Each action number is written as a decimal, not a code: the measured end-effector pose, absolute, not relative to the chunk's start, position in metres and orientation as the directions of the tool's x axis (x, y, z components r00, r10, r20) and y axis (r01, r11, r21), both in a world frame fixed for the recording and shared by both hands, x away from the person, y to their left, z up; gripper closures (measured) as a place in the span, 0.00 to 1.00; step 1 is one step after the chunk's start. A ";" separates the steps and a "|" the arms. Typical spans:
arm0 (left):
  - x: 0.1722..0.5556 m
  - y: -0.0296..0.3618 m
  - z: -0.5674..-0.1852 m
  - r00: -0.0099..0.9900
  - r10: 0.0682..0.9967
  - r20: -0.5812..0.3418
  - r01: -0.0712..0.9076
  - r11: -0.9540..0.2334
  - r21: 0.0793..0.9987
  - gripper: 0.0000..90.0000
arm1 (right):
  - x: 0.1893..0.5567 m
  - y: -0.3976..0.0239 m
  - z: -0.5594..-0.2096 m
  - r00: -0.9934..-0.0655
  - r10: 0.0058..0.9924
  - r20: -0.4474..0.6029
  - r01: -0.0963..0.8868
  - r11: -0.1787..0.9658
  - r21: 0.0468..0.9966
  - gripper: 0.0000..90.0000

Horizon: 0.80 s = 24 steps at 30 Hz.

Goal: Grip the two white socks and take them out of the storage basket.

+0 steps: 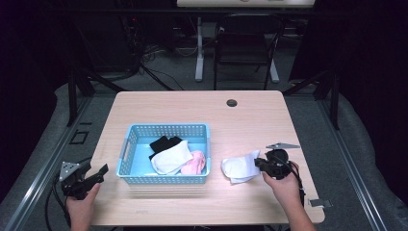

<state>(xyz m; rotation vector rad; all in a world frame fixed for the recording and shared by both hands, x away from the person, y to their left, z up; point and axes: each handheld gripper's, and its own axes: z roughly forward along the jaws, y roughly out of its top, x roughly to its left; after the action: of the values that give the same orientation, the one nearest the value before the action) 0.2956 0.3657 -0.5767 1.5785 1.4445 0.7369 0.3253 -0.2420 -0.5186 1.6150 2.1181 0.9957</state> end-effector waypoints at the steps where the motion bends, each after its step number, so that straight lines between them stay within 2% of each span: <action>1: 0.296 0.366 -0.577 0.159 0.980 -0.120 0.480 0.029 0.877 0.31 | 0.325 -0.242 -0.518 -0.326 0.930 0.169 0.719 0.128 0.683 0.88; 7: 0.299 0.363 -0.576 0.164 0.979 -0.121 0.480 0.028 0.877 0.31 | 0.325 -0.238 -0.511 -0.356 0.926 0.123 0.694 0.174 0.699 0.74; 12: 0.300 0.364 -0.576 0.164 0.979 -0.123 0.481 0.029 0.876 0.31 | 0.324 -0.230 -0.502 -0.381 0.919 0.103 0.684 0.205 0.700 0.67; 24: 0.299 0.365 -0.576 0.166 0.978 -0.125 0.477 0.032 0.878 0.31 | 0.333 -0.188 -0.469 -0.468 0.879 0.093 0.642 0.266 0.719 0.63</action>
<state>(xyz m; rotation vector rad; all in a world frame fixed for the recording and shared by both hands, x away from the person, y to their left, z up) 0.2986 0.3646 -0.5761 1.5762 1.4381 0.7291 0.3330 -0.1885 -0.4693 1.3920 2.2174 1.0203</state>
